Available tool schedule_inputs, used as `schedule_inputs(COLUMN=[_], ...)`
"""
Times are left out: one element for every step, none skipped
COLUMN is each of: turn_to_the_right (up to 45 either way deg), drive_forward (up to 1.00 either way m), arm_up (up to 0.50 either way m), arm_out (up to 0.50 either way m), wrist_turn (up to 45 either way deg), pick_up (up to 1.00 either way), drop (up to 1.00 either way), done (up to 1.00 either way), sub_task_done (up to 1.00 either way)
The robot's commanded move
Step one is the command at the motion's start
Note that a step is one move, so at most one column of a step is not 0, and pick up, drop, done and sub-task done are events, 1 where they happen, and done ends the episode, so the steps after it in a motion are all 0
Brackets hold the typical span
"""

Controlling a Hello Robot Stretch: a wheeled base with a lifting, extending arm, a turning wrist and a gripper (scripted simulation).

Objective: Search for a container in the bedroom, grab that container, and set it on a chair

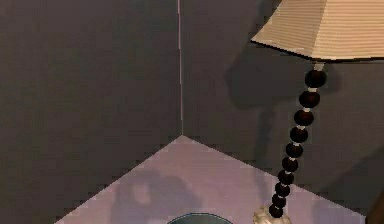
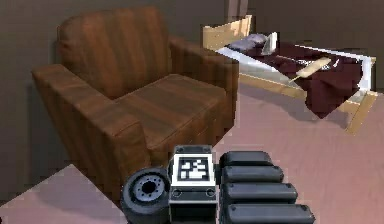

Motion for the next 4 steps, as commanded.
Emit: schedule_inputs(turn_to_the_right=[45.0,3.0,-45.0,-45.0], drive_forward=[0.00,0.00,0.00,0.00], arm_up=[0.00,0.00,0.00,0.00], arm_out=[0.00,0.00,0.00,0.00], wrist_turn=[0.0,0.0,0.0,0.0], pick_up=[0.00,0.00,0.00,0.00], drop=[0.00,0.00,0.00,0.00], done=[0.00,0.00,0.00,0.00], sub_task_done=[0.00,0.00,0.00,0.00])
